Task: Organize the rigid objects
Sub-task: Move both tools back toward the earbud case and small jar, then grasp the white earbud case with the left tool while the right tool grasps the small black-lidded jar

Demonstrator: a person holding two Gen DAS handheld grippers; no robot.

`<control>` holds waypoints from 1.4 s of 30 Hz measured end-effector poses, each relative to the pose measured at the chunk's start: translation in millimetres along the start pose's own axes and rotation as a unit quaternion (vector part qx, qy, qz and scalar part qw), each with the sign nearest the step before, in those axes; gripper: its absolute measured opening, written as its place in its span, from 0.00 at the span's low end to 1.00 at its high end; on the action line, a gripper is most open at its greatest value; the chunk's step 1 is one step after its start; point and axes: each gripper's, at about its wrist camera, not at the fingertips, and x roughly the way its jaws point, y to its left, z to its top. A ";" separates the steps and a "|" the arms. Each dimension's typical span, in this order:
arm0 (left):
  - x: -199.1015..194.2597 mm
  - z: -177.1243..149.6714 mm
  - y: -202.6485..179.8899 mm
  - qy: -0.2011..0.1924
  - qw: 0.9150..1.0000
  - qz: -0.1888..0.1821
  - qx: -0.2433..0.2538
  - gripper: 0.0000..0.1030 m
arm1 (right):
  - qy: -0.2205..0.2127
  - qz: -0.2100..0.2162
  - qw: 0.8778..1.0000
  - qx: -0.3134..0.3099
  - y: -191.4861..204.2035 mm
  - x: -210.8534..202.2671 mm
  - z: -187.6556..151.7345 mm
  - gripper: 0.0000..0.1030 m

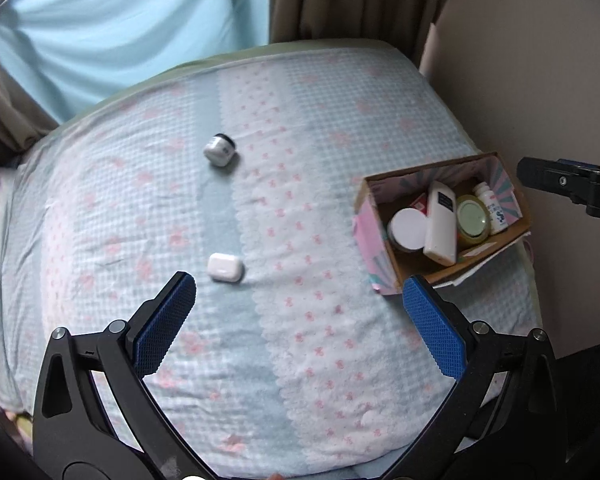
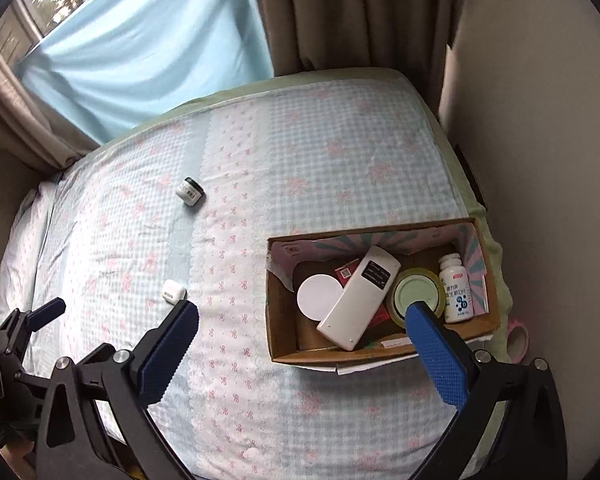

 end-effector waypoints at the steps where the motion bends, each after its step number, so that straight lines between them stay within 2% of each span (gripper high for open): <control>1: 2.2 -2.3 11.3 0.002 1.000 0.008 -0.012 1.00 | -0.002 0.001 1.000 -0.016 10.5 1.9 4.4 1.00; 6: 20.4 -9.8 65.8 0.012 0.997 0.010 -0.072 1.00 | -0.007 0.016 0.996 -0.084 59.0 18.0 34.3 1.00; 10: 41.3 -14.1 96.2 0.017 0.995 0.016 -0.100 1.00 | 0.004 0.020 0.992 -0.128 91.0 42.5 64.2 1.00; 14: 72.5 -18.7 114.3 0.025 0.995 0.009 -0.098 1.00 | 0.016 0.039 0.984 -0.172 119.1 80.3 96.6 1.00; 18: 111.8 -23.8 124.6 0.041 0.996 0.015 -0.083 1.00 | 0.041 0.087 0.975 -0.199 142.2 130.4 122.1 1.00; 22: 159.7 -29.6 131.0 0.062 0.995 0.005 -0.074 1.00 | 0.061 0.087 0.962 -0.250 169.6 184.0 140.8 1.00; 28: 231.2 -33.7 127.5 0.096 0.994 -0.006 -0.048 0.99 | 0.119 0.095 0.940 -0.305 202.8 269.7 149.6 1.00; 31: 258.3 -32.2 126.7 0.115 0.992 -0.009 -0.041 0.95 | 0.140 0.079 0.927 -0.339 217.6 306.7 146.3 1.00; 33: 270.4 -30.3 125.8 0.121 0.992 -0.012 -0.037 0.95 | 0.153 0.073 0.919 -0.356 225.4 327.3 142.1 1.00; 38: 289.7 -25.6 124.8 0.129 0.991 -0.024 -0.030 0.95 | 0.170 0.062 0.909 -0.375 242.0 363.3 145.7 1.00; 41: 299.2 -24.0 122.6 0.135 0.990 -0.035 -0.031 0.90 | 0.180 0.049 0.902 -0.389 250.2 384.9 149.6 1.00; 42: 301.7 -23.8 121.8 0.138 0.989 -0.038 -0.031 0.87 | 0.182 0.046 0.899 -0.395 252.6 390.3 150.2 0.95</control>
